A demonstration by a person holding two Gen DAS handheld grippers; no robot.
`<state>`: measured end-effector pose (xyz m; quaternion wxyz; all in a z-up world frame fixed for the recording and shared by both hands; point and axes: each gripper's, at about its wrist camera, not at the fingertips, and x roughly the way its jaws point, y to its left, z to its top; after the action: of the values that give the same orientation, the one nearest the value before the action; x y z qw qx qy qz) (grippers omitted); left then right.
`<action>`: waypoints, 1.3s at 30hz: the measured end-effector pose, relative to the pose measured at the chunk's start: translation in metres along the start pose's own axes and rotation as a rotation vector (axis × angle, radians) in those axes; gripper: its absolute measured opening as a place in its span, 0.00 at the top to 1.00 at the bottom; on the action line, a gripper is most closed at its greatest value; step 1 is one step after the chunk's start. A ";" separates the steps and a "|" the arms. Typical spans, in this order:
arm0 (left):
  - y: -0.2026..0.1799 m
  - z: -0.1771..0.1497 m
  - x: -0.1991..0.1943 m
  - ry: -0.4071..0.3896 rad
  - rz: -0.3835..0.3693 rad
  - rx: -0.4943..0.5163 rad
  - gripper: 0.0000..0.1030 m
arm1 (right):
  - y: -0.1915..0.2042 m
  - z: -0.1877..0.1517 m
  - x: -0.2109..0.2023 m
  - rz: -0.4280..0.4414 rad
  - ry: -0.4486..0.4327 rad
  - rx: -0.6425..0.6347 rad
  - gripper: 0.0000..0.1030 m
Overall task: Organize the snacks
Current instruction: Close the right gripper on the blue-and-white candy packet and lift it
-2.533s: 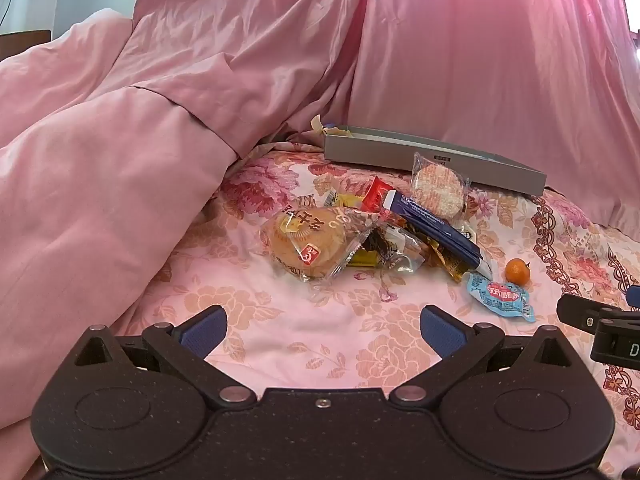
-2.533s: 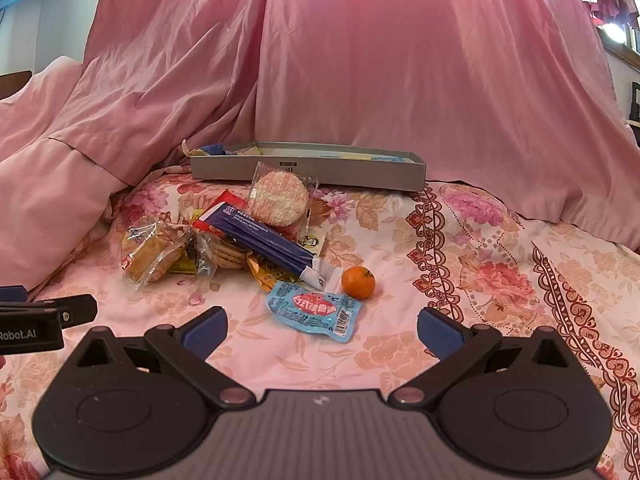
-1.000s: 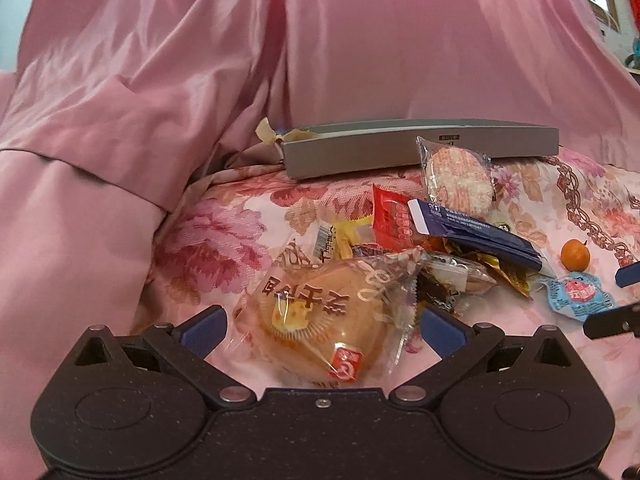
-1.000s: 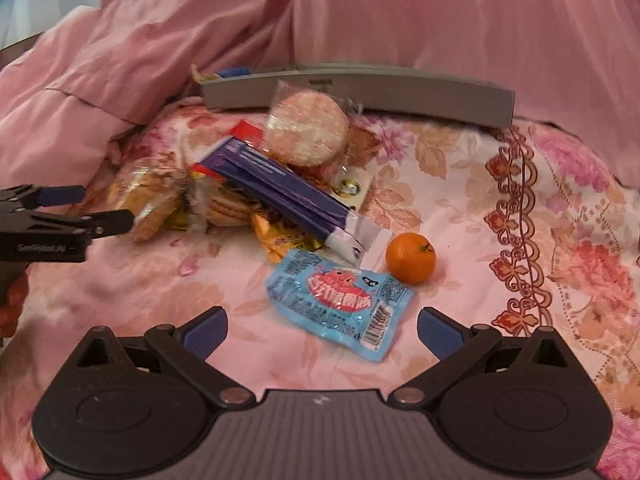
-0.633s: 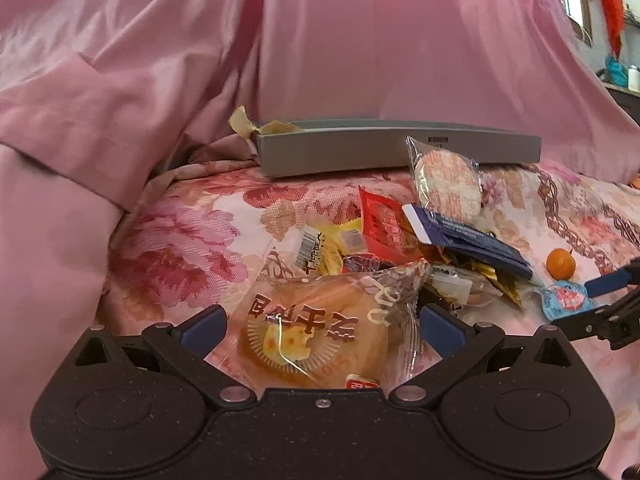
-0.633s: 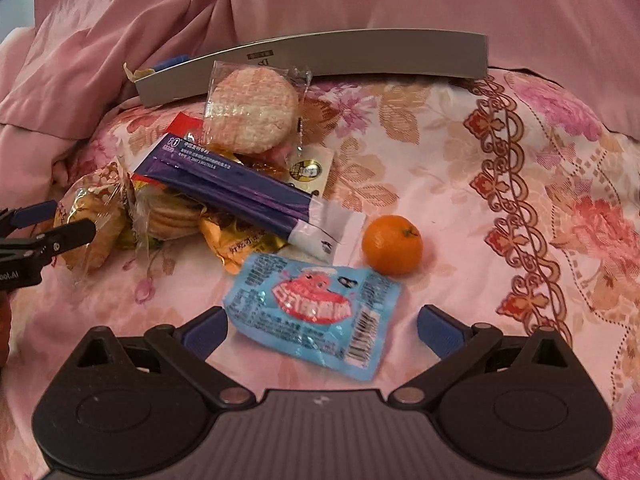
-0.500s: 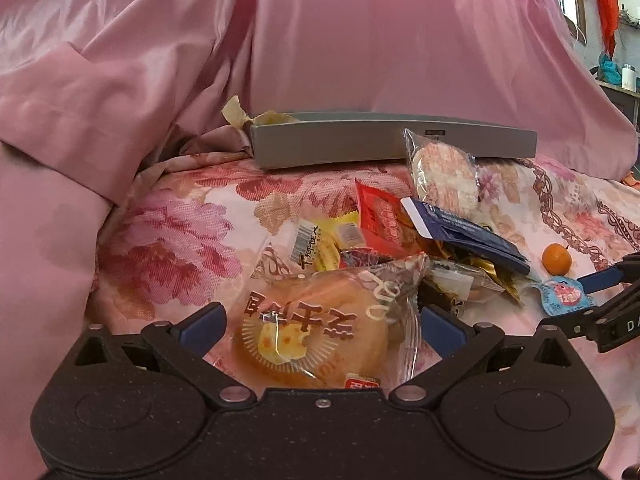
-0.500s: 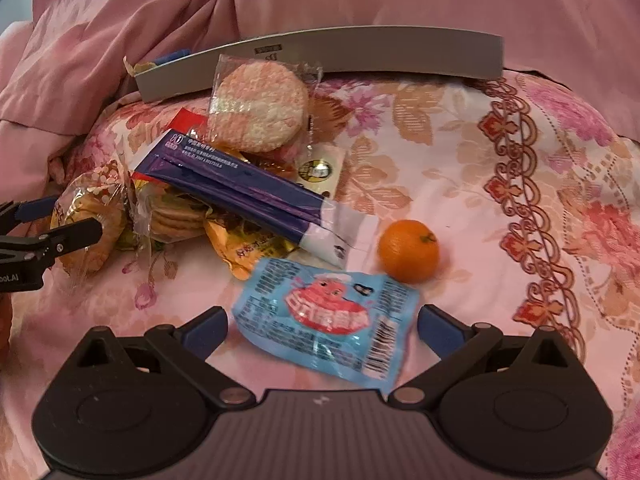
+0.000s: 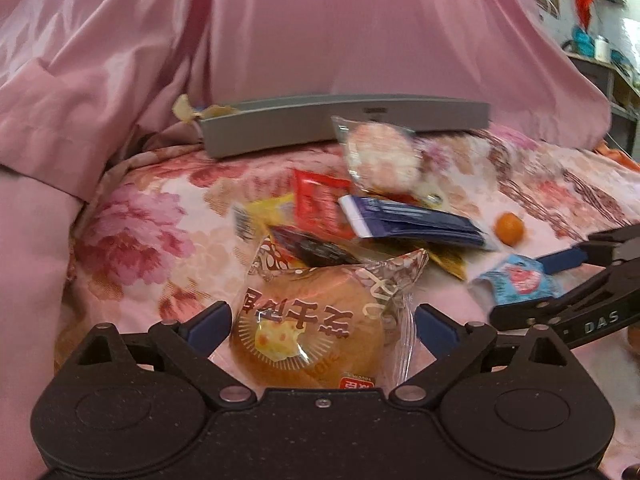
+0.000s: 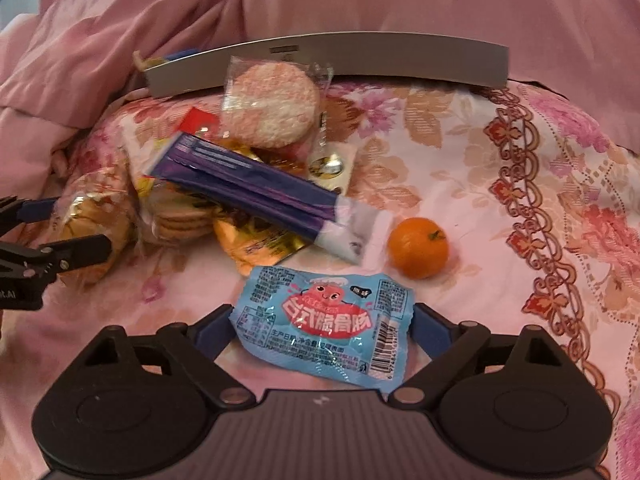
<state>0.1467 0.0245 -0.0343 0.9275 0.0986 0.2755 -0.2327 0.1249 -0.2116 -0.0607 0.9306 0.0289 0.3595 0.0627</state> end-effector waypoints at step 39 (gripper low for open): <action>-0.049 -0.008 0.006 0.094 0.034 0.164 0.07 | 0.019 -0.036 -0.037 0.059 -0.015 -0.131 0.11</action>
<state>0.1236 -0.0182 -0.0466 0.9062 0.1896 0.2969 -0.2340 0.0716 -0.1975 -0.0604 0.9308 -0.0211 0.3468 0.1133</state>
